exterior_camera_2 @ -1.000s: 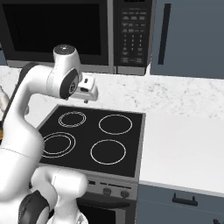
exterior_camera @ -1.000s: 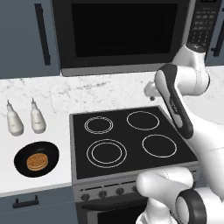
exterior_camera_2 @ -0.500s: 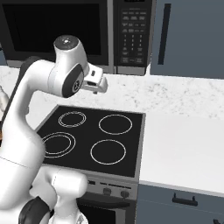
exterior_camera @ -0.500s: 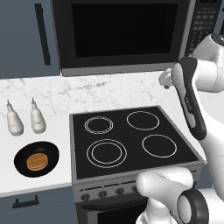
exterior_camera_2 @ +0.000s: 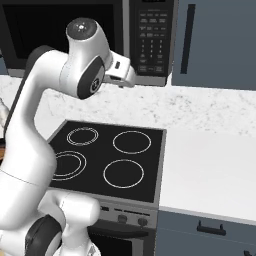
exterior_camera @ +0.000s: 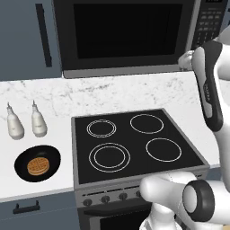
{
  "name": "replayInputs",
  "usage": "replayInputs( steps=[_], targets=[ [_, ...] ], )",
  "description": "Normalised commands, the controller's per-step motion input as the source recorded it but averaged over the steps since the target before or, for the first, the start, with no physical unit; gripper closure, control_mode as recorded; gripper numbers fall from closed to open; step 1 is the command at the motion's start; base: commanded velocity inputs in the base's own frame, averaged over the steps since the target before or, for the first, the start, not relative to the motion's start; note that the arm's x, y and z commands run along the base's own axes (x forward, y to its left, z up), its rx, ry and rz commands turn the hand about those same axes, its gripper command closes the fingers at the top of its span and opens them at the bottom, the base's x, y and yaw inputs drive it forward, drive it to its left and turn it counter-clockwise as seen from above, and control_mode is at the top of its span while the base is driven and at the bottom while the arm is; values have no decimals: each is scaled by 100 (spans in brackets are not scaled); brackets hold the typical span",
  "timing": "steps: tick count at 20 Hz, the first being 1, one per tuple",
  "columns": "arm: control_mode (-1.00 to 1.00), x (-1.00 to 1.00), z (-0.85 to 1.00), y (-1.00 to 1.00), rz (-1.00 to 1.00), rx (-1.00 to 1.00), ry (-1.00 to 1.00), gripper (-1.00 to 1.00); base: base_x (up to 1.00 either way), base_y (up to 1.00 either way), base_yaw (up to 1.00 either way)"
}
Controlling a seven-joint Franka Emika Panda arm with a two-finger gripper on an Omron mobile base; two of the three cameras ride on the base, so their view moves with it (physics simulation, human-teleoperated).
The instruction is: Open the microwave, place the bowl with waffle inside the microwave, then close the microwave door and turn it on.
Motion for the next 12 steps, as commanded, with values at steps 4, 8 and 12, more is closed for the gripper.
replayInputs(
  steps=[4, 8, 12],
  targets=[
    [-100, 1, 26, -24, -6, 0, -16, -100, 0, 0, 0],
    [-100, 16, 15, -19, -2, 0, -2, -100, 0, 0, 0],
    [-100, 33, 4, -2, -1, 0, -7, -100, 0, 0, 0]
  ],
)
